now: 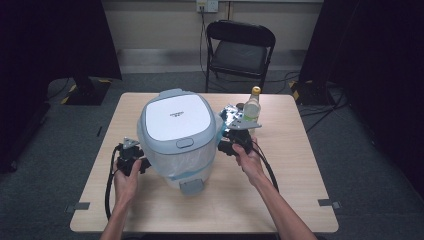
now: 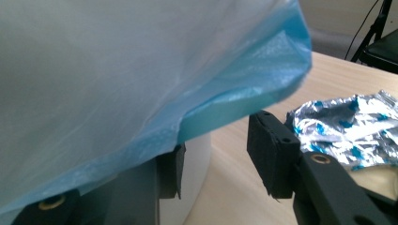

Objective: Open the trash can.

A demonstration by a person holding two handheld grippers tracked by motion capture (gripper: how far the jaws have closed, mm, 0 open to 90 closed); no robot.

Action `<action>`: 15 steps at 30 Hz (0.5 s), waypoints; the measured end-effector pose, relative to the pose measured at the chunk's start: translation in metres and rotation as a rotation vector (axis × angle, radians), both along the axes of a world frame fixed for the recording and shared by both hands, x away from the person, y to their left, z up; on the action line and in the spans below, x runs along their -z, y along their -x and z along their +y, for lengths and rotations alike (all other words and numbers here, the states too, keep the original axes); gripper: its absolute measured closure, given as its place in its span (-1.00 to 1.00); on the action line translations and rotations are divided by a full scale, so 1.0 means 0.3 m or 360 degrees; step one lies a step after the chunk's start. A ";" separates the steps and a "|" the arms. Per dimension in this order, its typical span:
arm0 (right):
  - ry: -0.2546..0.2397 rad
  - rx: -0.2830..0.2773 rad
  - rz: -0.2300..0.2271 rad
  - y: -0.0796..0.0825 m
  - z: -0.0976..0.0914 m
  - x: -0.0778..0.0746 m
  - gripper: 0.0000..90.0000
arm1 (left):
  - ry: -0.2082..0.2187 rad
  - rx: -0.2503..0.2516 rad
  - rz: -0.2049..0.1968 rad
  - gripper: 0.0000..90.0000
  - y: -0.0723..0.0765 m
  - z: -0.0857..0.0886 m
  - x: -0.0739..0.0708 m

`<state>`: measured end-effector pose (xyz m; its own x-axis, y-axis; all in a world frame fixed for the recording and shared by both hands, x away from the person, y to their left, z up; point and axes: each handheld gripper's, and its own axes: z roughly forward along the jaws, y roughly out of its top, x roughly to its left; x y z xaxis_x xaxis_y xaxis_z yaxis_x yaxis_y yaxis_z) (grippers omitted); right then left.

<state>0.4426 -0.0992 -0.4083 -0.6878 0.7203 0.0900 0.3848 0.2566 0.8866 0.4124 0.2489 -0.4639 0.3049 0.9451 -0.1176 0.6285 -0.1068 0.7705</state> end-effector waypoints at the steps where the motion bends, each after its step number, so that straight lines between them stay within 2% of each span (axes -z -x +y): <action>1: 0.0008 -0.0009 0.0001 0.016 -0.006 -0.002 0.25 | -0.0012 0.0008 -0.0002 0.18 -0.008 -0.007 0.000; 3: 0.0021 -0.0018 0.0003 0.039 -0.019 -0.003 0.23 | -0.0027 0.0021 -0.0004 0.21 -0.018 -0.016 -0.003; 4: 0.0030 -0.0019 0.0004 0.046 -0.023 -0.005 0.21 | -0.0014 0.0033 -0.0006 0.19 -0.022 -0.016 -0.002; 6: 0.0068 -0.0014 0.0023 0.060 -0.041 -0.009 -0.04 | 0.0006 0.0051 -0.0003 0.05 -0.022 -0.007 -0.009; 7: 0.0085 -0.0034 0.0036 0.058 -0.057 -0.011 -0.28 | 0.0051 0.0063 -0.0007 -0.06 -0.015 0.007 -0.020; 8: 0.0085 -0.0034 0.0036 0.058 -0.057 -0.011 -0.28 | 0.0051 0.0063 -0.0007 -0.12 -0.015 0.007 -0.020; 10: 0.0102 0.0046 0.0022 0.029 -0.061 -0.003 -0.28 | 0.0060 0.0079 -0.0033 -0.19 0.000 0.016 -0.032; 11: 0.0102 0.0046 0.0022 0.029 -0.061 -0.003 -0.28 | 0.0055 0.0084 -0.0042 -0.19 0.004 0.017 -0.036; 13: 0.0053 0.0074 0.0020 -0.003 -0.048 0.003 -0.31 | 0.0051 0.0090 -0.0059 -0.19 0.007 0.016 -0.041; 15: 0.0036 0.0075 0.0011 -0.006 -0.040 0.004 -0.29 | 0.0060 0.0087 -0.0058 -0.20 0.003 0.018 -0.039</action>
<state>0.4443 -0.1113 -0.4095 -0.6523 0.7539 0.0783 0.4033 0.2577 0.8780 0.4114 0.2541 -0.4523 0.3604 0.9221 -0.1407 0.5939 -0.1106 0.7969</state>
